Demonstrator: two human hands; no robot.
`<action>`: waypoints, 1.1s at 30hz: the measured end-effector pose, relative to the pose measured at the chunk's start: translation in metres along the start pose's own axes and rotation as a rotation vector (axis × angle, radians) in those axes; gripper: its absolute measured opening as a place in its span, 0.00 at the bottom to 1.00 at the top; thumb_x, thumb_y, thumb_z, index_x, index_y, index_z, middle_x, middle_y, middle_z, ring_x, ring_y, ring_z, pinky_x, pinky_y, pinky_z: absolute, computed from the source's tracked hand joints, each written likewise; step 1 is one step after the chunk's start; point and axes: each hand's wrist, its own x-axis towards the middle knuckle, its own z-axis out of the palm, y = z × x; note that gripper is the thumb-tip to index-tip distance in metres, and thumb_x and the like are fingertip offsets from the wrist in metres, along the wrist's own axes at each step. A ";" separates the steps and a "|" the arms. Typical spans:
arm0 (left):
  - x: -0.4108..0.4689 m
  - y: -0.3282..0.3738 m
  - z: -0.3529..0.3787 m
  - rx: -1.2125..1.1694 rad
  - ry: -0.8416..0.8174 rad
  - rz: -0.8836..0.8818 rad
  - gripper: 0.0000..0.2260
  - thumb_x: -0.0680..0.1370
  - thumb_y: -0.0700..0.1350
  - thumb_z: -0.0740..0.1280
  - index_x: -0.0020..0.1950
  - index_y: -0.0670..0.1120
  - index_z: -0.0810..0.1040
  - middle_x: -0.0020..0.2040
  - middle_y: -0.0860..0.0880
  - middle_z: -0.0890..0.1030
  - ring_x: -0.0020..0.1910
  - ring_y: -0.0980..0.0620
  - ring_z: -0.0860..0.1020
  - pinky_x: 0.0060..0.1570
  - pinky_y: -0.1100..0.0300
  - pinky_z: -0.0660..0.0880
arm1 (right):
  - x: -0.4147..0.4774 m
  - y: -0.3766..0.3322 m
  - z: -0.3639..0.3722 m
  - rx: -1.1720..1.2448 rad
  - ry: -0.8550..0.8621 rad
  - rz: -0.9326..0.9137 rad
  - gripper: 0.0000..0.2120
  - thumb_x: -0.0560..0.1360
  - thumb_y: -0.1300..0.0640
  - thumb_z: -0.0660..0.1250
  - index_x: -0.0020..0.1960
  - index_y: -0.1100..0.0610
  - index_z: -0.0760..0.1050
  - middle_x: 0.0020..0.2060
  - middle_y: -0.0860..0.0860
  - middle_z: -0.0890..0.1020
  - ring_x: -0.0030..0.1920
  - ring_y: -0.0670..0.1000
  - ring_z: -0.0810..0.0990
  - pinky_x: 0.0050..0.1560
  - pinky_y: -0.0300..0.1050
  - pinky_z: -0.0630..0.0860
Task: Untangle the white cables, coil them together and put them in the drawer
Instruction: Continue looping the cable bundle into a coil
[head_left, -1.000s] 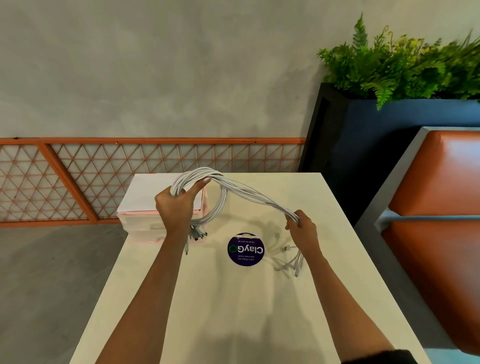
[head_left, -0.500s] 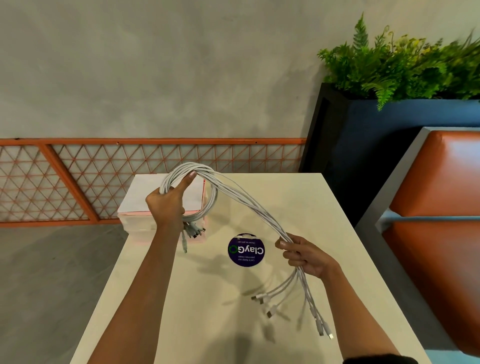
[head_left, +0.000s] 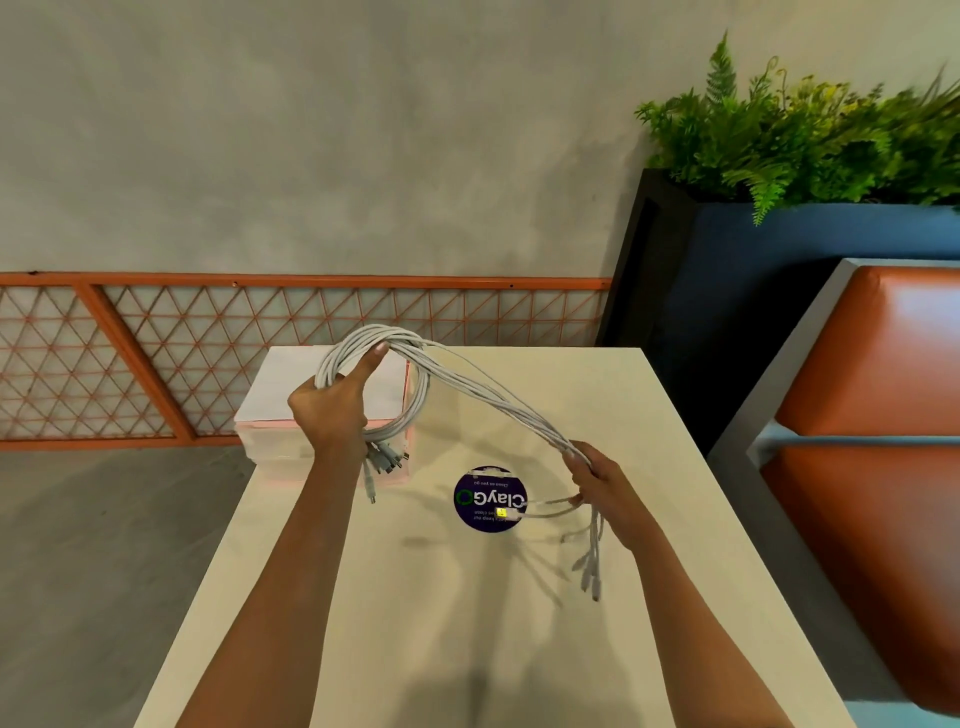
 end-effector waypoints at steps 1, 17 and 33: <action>0.002 0.002 0.000 0.006 0.012 -0.005 0.25 0.61 0.52 0.81 0.29 0.47 0.64 0.23 0.55 0.63 0.27 0.53 0.60 0.29 0.60 0.66 | 0.000 0.000 -0.001 0.006 -0.008 0.014 0.10 0.78 0.51 0.64 0.58 0.52 0.74 0.33 0.46 0.70 0.36 0.47 0.70 0.39 0.45 0.75; 0.019 0.007 -0.008 0.017 0.073 -0.066 0.23 0.60 0.56 0.81 0.37 0.45 0.71 0.29 0.51 0.65 0.29 0.52 0.63 0.26 0.61 0.68 | -0.004 0.002 -0.002 0.199 0.067 -0.035 0.12 0.76 0.50 0.67 0.46 0.60 0.76 0.30 0.48 0.71 0.27 0.47 0.68 0.35 0.41 0.70; 0.014 -0.007 -0.009 -0.080 0.047 -0.185 0.26 0.61 0.55 0.81 0.34 0.48 0.63 0.31 0.50 0.61 0.27 0.53 0.58 0.24 0.60 0.62 | 0.000 -0.003 -0.004 1.007 -0.378 0.491 0.25 0.79 0.45 0.51 0.27 0.53 0.66 0.25 0.45 0.53 0.23 0.45 0.49 0.20 0.35 0.52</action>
